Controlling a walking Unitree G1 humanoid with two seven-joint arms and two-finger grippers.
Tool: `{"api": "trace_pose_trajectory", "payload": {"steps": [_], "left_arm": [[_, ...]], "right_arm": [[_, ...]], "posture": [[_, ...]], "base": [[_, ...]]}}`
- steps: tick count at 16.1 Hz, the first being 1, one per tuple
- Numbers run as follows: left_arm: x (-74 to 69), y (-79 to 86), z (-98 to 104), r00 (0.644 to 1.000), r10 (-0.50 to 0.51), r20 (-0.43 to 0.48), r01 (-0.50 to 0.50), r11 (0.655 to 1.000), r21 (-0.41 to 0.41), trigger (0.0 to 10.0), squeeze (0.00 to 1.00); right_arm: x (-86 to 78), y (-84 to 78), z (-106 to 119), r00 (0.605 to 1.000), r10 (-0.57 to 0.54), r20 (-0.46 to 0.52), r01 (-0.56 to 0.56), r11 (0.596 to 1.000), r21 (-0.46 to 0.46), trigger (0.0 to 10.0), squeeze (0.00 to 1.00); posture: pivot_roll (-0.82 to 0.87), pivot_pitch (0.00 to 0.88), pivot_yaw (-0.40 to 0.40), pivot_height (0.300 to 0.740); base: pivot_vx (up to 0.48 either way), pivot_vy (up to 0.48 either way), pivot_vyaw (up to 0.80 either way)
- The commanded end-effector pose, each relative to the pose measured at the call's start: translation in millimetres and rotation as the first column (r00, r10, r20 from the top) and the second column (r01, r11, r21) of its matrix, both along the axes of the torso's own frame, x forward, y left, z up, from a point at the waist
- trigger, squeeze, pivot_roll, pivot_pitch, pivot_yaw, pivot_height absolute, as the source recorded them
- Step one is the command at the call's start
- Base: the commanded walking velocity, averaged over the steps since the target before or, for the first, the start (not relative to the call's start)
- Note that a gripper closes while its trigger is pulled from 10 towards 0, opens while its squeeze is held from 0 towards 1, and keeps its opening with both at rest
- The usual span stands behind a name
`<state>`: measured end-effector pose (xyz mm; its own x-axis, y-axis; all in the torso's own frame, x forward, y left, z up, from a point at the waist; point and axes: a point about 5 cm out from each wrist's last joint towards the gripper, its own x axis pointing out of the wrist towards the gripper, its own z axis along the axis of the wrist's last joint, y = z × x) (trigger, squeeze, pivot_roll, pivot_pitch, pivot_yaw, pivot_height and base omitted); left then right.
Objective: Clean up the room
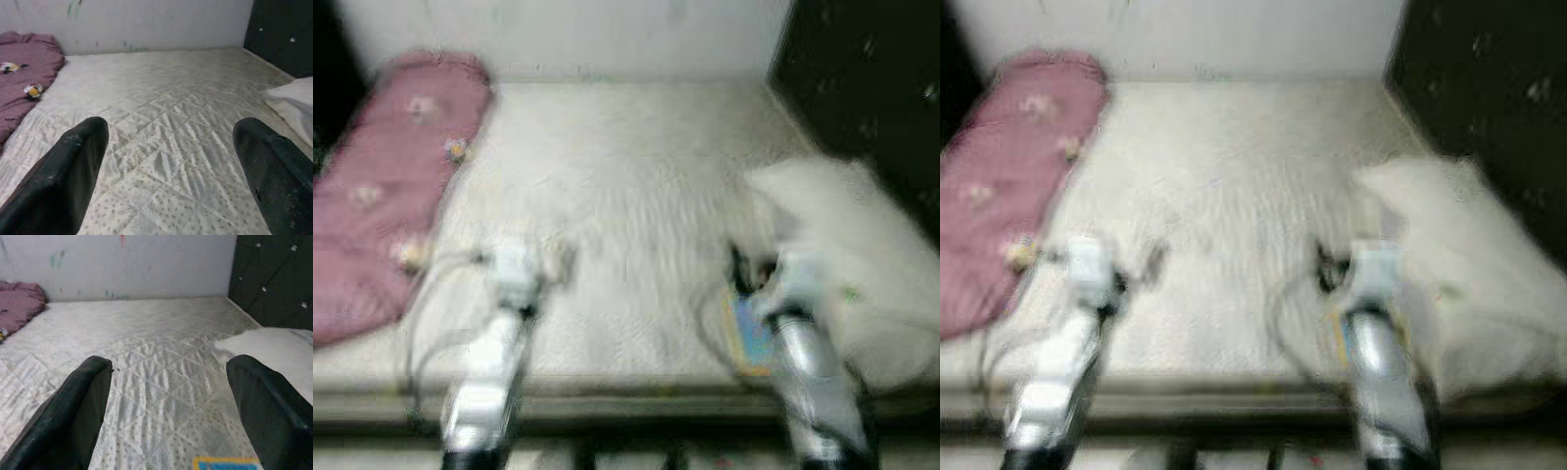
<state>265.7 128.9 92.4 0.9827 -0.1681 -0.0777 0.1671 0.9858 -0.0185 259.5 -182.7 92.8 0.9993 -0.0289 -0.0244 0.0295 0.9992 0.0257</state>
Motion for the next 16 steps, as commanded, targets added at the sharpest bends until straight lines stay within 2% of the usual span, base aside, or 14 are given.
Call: {"api": "trace_pose_trajectory", "payload": {"steps": [1, 10, 14, 16], "left_arm": [[2.0, 9.8, 4.7, 0.999, 0.026, 0.019, -0.027, 1.0, 0.014, 10.0, 0.0], [1.8, 11.1, 5.9, 0.999, 0.036, 0.025, -0.036, 0.999, 0.005, 10.0, 0.0], [4.9, 13.4, 9.6, 0.997, 0.058, 0.059, -0.059, 0.998, 0.018, 10.0, 0.0], [4.0, 13.5, 8.8, 0.997, 0.054, 0.053, -0.055, 0.998, 0.022, 10.0, 0.0]], "right_arm": [[2.1, 6.5, 4.3, 1.0, 0.013, 0.02, -0.013, 1.0, 0.009, 10.0, 0.0], [0.4, 6.6, 3.6, 1.0, 0.014, 0.014, -0.014, 1.0, 0.003, 10.0, 0.0], [1.0, 6.8, 3.0, 1.0, 0.016, 0.008, -0.016, 1.0, 0.0, 10.0, 0.0], [1.0, 6.5, 2.5, 1.0, 0.017, 0.004, -0.017, 1.0, 0.002, 10.0, 0.0]], "posture": [[-0.03, 0.007, 0.012, 0.74], [-0.03, 0.018, 0.013, 0.74], [-0.03, 0.023, 0.009, 0.74], [-0.03, 0.023, 0.009, 0.74]], "base": [[0.0, 0.48, 0.0], [0.0, 0.48, 0.0], [0.0, 0.48, 0.0], [0.0, 0.48, -0.61]]}}
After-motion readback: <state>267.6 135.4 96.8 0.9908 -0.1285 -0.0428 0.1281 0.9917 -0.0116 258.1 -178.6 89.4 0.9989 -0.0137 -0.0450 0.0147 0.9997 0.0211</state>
